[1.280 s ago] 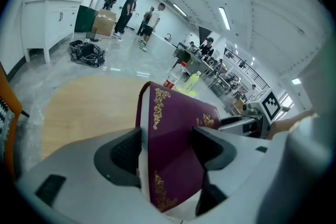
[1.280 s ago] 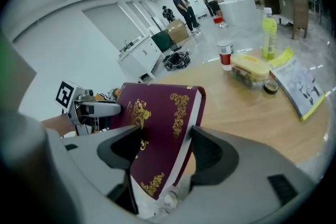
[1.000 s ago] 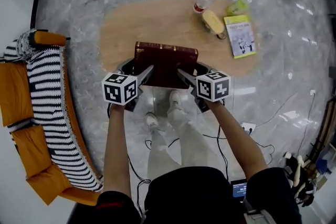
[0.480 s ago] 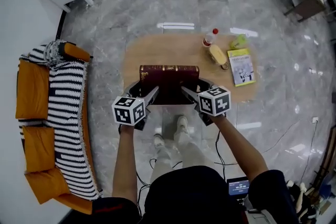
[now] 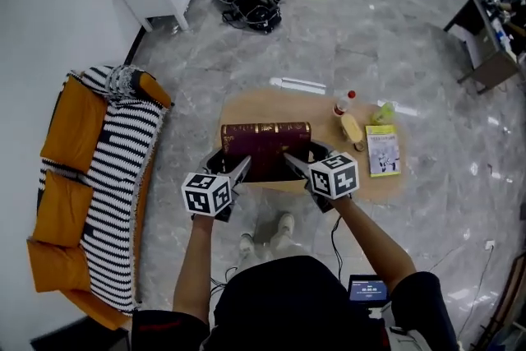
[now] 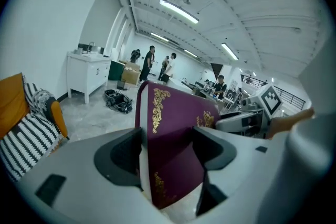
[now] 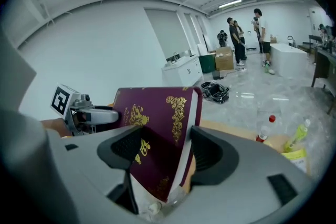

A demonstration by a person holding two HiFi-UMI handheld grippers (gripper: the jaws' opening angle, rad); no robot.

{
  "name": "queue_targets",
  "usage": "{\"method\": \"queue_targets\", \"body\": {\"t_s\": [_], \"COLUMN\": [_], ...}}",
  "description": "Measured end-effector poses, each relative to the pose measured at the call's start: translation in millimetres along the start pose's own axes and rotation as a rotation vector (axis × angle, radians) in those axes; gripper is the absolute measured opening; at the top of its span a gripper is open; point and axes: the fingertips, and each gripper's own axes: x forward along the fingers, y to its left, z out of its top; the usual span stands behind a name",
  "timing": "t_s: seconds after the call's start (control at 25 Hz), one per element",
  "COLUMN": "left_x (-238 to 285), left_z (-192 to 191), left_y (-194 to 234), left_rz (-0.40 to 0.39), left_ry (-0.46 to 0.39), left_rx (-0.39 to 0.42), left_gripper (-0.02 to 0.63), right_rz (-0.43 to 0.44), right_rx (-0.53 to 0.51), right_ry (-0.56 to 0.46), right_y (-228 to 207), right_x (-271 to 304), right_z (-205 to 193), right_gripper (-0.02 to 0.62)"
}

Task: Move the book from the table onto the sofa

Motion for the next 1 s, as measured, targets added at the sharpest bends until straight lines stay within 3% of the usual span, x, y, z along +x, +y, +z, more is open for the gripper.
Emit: {"method": "queue_targets", "body": {"t_s": [0.36, 0.68, 1.0], "left_x": [-68, -117, -189], "left_z": [29, 45, 47], "left_y": [-1, 13, 72], "left_rz": [0.161, 0.301, 0.430], "left_ry": [-0.146, -0.229, -0.314], "left_rx": [0.000, 0.006, -0.056], "left_gripper": [0.319, 0.319, 0.319], "right_rz": [0.153, 0.289, 0.410], "right_rx": [-0.151, -0.214, -0.311], "right_ry": [-0.061, -0.079, -0.070], "right_y": [52, 94, 179], "right_x": [-5, 11, 62], "right_z": [44, 70, 96], "right_gripper": [0.310, 0.308, 0.308]}}
